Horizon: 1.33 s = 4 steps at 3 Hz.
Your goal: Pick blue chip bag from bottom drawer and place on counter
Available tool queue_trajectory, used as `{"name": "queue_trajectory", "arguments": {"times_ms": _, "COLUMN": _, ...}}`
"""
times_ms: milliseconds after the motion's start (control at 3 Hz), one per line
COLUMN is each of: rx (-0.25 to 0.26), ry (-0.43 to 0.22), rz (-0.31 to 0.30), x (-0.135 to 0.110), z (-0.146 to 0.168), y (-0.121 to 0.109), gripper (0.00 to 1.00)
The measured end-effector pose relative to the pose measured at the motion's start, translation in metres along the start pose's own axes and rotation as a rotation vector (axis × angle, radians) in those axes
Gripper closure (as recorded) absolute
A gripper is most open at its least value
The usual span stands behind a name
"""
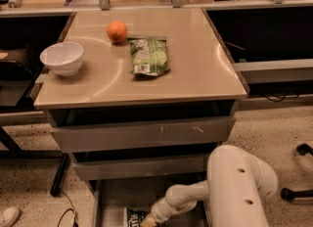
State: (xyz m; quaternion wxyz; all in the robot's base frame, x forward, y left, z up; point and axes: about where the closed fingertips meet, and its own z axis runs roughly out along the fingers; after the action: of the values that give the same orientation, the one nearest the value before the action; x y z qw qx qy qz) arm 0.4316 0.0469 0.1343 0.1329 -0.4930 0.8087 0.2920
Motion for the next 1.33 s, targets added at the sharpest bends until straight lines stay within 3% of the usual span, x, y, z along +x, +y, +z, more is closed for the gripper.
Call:
{"name": "queue_trajectory", "arguments": {"times_ms": 333, "rx": 0.000, "ry": 0.000, "rz": 0.000, "x": 0.000, "z": 0.000, "y": 0.000, "gripper": 0.88}}
{"name": "queue_trajectory", "arguments": {"times_ms": 667, "rx": -0.012, "ry": -0.013, "rz": 0.000, "x": -0.003, "z": -0.004, "y": 0.004, "gripper": 1.00}}
{"name": "queue_trajectory", "arguments": {"times_ms": 1000, "rx": -0.044, "ry": -0.062, "rz": 0.022, "x": -0.016, "z": -0.038, "y": 0.020, "gripper": 1.00}}
{"name": "queue_trajectory", "arguments": {"times_ms": 1333, "rx": -0.021, "ry": -0.093, "rz": 0.078, "x": -0.024, "z": -0.085, "y": 0.031, "gripper": 1.00}}
